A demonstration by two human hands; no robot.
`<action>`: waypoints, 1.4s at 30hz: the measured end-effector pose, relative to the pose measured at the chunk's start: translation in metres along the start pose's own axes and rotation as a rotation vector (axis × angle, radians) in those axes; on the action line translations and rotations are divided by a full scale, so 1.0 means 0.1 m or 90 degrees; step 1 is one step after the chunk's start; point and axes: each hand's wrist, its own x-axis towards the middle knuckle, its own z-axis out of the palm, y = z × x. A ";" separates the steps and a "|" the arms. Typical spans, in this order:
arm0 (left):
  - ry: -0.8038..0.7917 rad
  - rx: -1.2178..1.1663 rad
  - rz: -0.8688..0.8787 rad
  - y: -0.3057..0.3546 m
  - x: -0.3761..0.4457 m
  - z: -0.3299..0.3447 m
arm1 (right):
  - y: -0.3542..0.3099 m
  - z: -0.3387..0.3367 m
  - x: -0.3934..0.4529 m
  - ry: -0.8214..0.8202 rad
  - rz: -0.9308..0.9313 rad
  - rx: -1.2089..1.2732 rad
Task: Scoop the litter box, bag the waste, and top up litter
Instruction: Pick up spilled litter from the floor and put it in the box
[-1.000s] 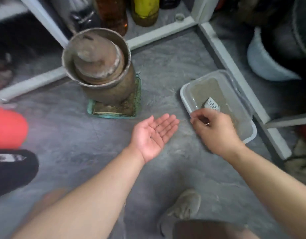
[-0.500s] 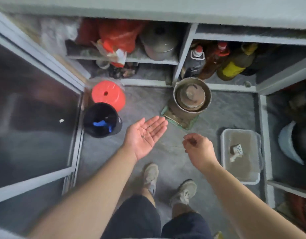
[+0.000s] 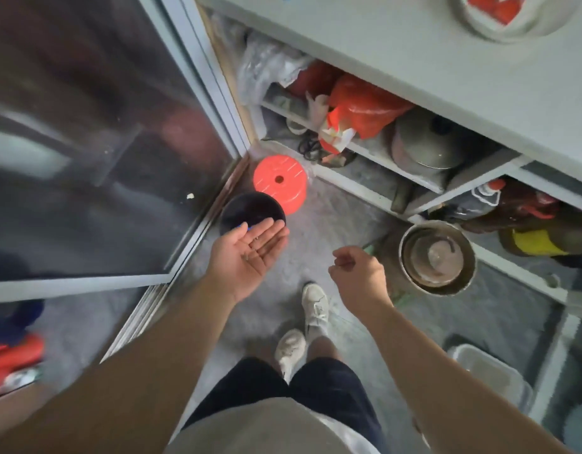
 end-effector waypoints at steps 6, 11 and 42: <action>0.057 -0.053 0.034 0.29 0.34 -0.12 | -0.25 0.32 0.53 -0.044 -0.011 -0.061; 0.078 -0.071 0.035 0.57 0.75 -0.42 | -0.31 0.79 0.86 -0.096 -0.005 -0.107; 0.149 -0.031 -0.083 0.91 2.70 -1.69 | -0.18 3.04 1.86 -0.239 0.002 0.023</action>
